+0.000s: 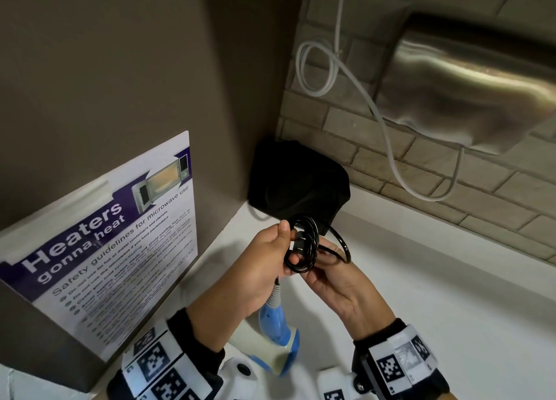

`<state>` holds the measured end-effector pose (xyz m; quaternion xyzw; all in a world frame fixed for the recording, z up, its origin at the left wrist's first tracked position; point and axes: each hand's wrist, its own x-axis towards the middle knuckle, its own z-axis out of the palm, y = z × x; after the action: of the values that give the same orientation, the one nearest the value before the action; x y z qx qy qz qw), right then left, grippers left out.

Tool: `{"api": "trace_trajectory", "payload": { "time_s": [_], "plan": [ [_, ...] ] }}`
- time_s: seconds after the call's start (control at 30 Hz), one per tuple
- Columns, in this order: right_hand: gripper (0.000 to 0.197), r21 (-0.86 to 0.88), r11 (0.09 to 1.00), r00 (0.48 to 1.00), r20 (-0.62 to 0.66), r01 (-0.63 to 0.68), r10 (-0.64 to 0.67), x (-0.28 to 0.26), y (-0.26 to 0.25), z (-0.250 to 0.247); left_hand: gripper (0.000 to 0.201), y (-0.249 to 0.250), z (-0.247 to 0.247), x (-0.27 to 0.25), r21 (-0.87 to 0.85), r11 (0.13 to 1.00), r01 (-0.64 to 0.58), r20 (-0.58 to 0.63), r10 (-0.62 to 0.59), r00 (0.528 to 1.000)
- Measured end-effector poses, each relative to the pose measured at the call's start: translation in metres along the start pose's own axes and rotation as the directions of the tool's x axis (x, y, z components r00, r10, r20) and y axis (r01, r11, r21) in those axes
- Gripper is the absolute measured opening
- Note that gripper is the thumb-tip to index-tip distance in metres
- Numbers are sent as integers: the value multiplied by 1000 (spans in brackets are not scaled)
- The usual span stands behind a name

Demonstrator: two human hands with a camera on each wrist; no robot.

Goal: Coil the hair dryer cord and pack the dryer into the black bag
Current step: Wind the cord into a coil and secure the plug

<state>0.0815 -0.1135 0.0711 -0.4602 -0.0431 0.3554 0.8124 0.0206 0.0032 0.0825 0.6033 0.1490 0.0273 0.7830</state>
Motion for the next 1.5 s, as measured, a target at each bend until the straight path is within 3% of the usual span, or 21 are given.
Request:
{"api": "trace_trajectory", "payload": {
  "time_s": [0.13, 0.23, 0.33, 0.5, 0.6, 0.67, 0.77, 0.87, 0.97, 1.1, 1.17, 1.23, 1.33, 1.43, 1.5],
  "plan": [
    [25, -153, 985, 997, -10, 79, -81, 2, 1, 1, 42, -5, 1, 6, 11, 1000, -22, -47, 23, 999],
    [20, -315, 926, 977, 22, 207, -211, 0, 2, 7, 41, -9, -1, 16, 34, 999, -13, -92, 16, 996],
    [22, -330, 913, 970, 96, 242, -223, 0, 1, 11, 32, -9, -5, 21, 12, 999, 33, -103, -31, 994],
    [19, -116, 993, 999, 24, 34, -31, 1, -4, 8, 31, -11, -6, 22, 111, 994, -16, -177, 35, 984],
    [19, -24, 992, 993, -12, -120, 120, -5, -4, 3, 17, -14, -3, 28, 85, 996, -7, -264, 29, 964],
    [23, 60, 986, 988, -21, -154, 156, -9, -6, 0, 18, -16, -1, 30, 135, 991, -19, -291, 58, 955],
    [17, -61, 986, 986, -61, -157, 153, -14, -11, 1, 16, -15, 7, 25, 203, 976, -76, -288, 134, 948],
    [25, -257, 957, 989, -104, -131, 107, -12, -14, 3, 14, -18, 16, 24, 232, 959, -163, -237, 218, 947],
    [21, -217, 962, 975, -177, -169, 131, -5, -16, 4, 13, -21, 20, 27, 283, 931, -231, -186, 290, 939],
    [12, -171, 961, 964, -193, -216, 182, 1, -18, 6, 23, -32, 18, 37, 457, 862, -219, -153, 319, 935],
    [7, -218, 960, 976, -163, -178, 144, 2, -13, 5, 25, -38, 13, 42, 425, 894, -143, -167, 233, 958],
    [24, -317, 939, 983, -160, -135, 88, 4, -3, 1, 32, -45, 7, 44, 349, 935, -55, -187, 127, 974],
    [25, -637, 765, 982, -185, -101, -25, -1, 11, -7, 36, -55, 1, 45, 215, 975, 46, -189, -4, 982],
    [39, -768, 637, 993, -113, -66, -33, -11, 14, -14, 35, -58, -3, 45, -132, 980, 146, -150, -166, 975],
    [51, -805, 592, 996, -78, -40, -38, -18, 14, -22, 34, -58, -8, 44, -377, 909, 180, -109, -236, 966]
  ]
}}
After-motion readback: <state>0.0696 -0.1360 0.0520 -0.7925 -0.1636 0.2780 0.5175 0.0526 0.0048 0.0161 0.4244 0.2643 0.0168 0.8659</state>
